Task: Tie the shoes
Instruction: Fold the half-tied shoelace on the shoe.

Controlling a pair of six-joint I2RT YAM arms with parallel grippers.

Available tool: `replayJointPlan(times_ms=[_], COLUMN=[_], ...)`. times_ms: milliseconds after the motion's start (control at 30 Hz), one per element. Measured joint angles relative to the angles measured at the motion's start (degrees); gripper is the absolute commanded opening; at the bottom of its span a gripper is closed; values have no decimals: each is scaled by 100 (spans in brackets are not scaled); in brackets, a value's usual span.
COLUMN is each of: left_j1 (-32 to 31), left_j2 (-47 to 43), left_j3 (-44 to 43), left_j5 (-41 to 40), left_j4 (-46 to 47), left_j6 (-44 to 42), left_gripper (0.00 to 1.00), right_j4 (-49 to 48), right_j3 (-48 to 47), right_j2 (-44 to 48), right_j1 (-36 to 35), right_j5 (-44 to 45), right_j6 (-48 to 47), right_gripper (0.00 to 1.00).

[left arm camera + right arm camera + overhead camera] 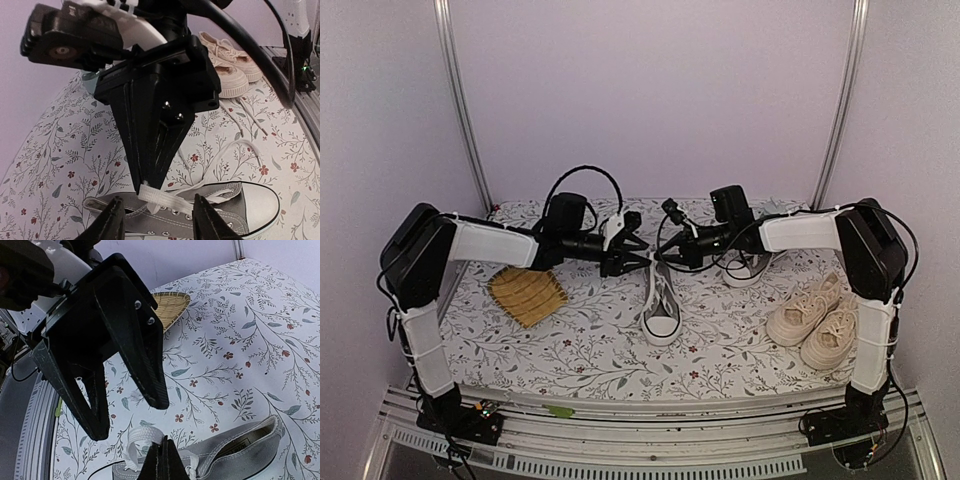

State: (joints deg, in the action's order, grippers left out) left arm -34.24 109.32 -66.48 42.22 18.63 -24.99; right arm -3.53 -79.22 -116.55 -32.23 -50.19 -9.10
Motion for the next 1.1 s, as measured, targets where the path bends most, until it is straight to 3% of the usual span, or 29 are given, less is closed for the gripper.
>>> replayJointPlan(times_ms=[233,400,500,667,733,933,1100], left_j1=[2,9,15,13,7,-72,-295], left_j2=[409,540,540,533,529,365,199], left_j3=[-411,-431,-433,-319,-157,317,581], left_j5=[149,103,103,76,-7,-581,-1051], left_j4=[-11,-68,-96,85,260,734,1294], left_j6=[-81,-240,-295,-216,-96,367,876], left_gripper=[25,1,0,0,0,0,0], right_j4=[26,133,188,275,361,1014,2033], right_j3=[-129,-184,-192,-212,-216,4,356], right_j2=[-127,-144,-151,-151,-144,271,981], right_j1=[0,0,2,4,4,44,11], right_j5=[-57,-125,-98,-24,184,1145,2538], right_j6=[-101,-146,-164,-184,-199,22,420], right_gripper=[1,1,2,24,29,45,54])
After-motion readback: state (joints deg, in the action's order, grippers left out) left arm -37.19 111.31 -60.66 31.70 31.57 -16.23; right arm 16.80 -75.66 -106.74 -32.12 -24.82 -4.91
